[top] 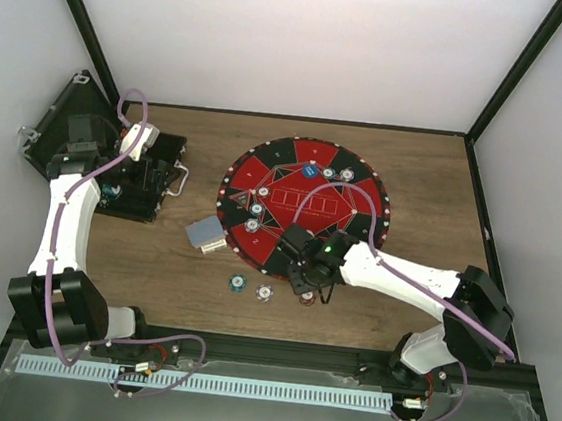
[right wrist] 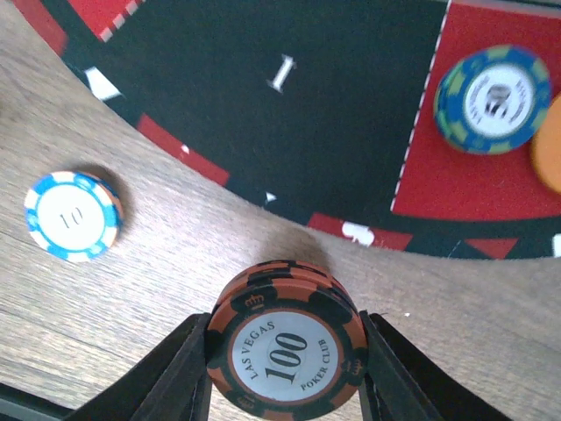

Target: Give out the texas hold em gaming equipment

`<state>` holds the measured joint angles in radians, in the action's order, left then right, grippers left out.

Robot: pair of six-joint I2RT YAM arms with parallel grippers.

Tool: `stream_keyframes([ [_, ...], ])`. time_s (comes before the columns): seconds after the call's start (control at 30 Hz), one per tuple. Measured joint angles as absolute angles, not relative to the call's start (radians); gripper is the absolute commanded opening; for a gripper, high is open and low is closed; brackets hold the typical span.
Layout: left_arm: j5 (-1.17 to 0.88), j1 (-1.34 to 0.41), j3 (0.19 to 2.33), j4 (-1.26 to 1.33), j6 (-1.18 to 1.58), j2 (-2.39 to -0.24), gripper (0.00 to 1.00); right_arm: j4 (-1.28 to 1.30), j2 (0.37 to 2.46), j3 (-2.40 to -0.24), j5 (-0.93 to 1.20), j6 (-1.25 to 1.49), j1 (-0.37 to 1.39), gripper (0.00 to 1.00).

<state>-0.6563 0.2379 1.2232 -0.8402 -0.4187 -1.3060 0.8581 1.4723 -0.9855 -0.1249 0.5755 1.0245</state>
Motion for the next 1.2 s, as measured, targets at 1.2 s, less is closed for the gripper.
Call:
stream_keyframes([
  [1.2, -0.654, 0.238, 1.223, -0.841, -0.419, -1.306, 1.0, 0.743, 2.304, -1.868, -0.178, 0.249, 0.522, 0.22],
])
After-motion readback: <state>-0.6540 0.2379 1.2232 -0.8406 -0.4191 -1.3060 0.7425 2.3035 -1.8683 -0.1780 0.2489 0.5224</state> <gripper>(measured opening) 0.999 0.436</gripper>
